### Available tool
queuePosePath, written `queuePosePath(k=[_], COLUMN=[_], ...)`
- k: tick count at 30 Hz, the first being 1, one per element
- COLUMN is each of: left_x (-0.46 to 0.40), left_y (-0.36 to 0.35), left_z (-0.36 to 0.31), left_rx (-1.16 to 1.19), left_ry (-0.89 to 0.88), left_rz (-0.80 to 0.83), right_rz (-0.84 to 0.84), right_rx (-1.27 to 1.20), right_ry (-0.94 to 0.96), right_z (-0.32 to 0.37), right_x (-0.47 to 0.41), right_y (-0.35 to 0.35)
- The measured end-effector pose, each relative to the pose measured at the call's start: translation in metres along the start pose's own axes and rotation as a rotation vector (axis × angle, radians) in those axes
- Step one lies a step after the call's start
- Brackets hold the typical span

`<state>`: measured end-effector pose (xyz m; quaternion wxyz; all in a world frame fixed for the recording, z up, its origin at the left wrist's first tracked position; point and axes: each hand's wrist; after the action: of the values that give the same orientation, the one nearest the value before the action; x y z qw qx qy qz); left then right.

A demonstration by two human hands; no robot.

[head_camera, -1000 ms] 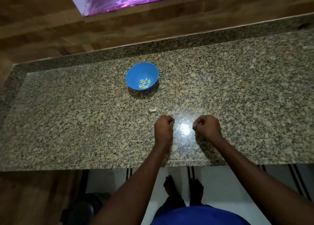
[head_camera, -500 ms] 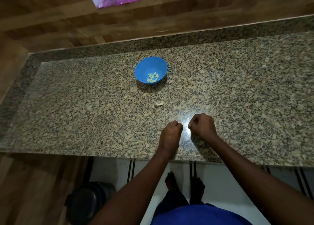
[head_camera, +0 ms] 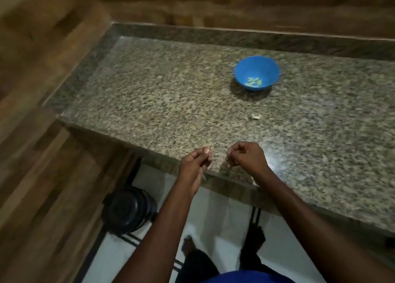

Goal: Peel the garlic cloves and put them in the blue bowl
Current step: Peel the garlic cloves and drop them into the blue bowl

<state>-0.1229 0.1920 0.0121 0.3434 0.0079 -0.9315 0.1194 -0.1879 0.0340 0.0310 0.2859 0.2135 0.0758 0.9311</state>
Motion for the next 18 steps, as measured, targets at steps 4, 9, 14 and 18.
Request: queuePosePath(k=[4,9,14,18], left_x=[0.011,0.004,-0.01,-0.022], left_y=[0.089,0.237,0.385,0.473], left_z=[-0.037,-0.08,-0.113,-0.117], left_rx=[0.22,0.408,0.49,0.507], left_ry=[0.007,0.0,-0.026,-0.003], left_rz=[-0.026,-0.148,-0.265,-0.336], right_rz=[0.125,0.281,0.438,0.501], right_rx=[-0.145,-0.117,-0.035,0.074], right_ry=[-0.056,-0.131,-0.209,-0.275], right_z=[0.027,0.044,0.059,0.06], right_x=[0.027,0.082,0.133,0.159], right_y=[-0.087,-0.245,-0.402,-0.491])
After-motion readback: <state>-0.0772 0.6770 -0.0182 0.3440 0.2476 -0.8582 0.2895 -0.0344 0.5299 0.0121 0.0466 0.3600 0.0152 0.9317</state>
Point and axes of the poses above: each hand's wrist, its own x-axis away from the middle knuckle, its own y-axis out of the back of the hand, z = x × y, and after that the axes turned 10 degrees about -z, right-handed
